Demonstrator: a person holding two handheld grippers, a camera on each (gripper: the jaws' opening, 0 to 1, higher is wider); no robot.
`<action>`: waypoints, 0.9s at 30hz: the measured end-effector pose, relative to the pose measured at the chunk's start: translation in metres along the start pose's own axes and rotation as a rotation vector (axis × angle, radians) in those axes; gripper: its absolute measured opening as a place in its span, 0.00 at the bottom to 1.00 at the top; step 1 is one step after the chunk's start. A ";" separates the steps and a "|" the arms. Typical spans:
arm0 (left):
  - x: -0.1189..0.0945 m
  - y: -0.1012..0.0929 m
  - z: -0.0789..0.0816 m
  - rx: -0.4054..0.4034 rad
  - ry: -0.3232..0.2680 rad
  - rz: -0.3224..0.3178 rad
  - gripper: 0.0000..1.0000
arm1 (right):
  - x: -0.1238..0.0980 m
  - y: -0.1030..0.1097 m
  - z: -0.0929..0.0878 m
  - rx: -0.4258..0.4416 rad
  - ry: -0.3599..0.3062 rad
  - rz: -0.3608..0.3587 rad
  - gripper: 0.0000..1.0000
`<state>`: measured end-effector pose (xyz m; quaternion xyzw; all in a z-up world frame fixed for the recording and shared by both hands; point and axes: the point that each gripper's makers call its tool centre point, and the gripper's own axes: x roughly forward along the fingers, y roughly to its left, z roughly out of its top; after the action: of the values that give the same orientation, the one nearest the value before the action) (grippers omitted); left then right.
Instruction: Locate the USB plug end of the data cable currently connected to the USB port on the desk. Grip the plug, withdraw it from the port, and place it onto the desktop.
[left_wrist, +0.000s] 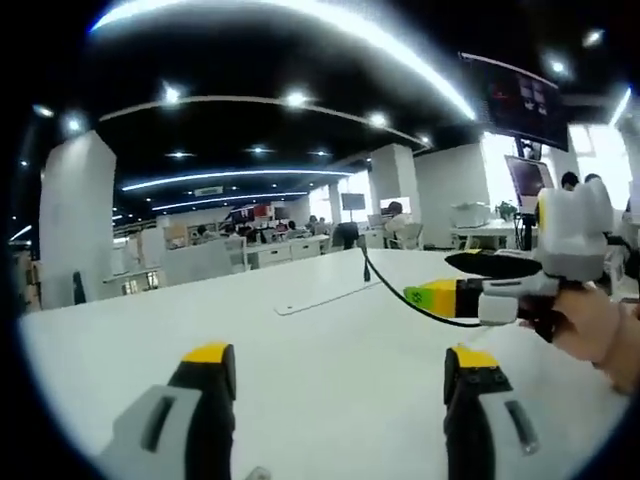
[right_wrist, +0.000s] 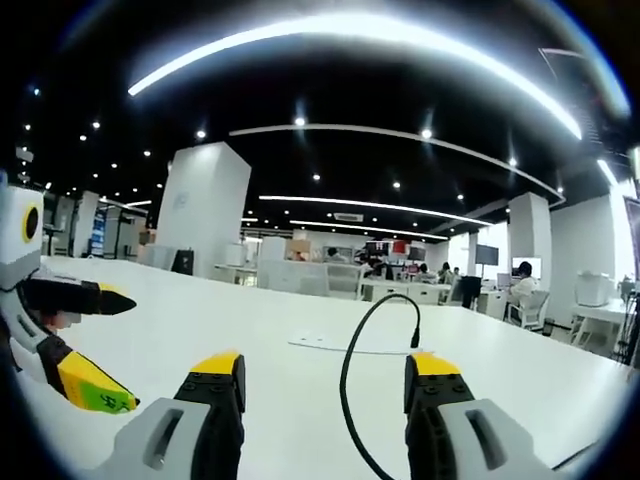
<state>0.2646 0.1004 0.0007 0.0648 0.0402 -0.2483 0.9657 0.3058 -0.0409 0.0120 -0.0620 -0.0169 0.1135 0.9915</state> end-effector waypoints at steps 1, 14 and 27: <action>0.001 0.000 0.001 -0.004 -0.003 -0.007 0.86 | 0.001 -0.001 -0.001 -0.002 0.006 0.001 0.65; 0.011 -0.003 0.010 0.009 -0.021 -0.085 0.87 | 0.008 -0.013 -0.002 -0.027 0.030 -0.013 0.66; 0.032 0.000 0.026 -0.067 -0.089 -0.143 0.88 | 0.013 -0.026 0.005 -0.027 0.030 -0.045 0.66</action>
<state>0.2939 0.0808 0.0233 0.0183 0.0102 -0.3179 0.9479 0.3241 -0.0625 0.0203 -0.0767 -0.0049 0.0899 0.9930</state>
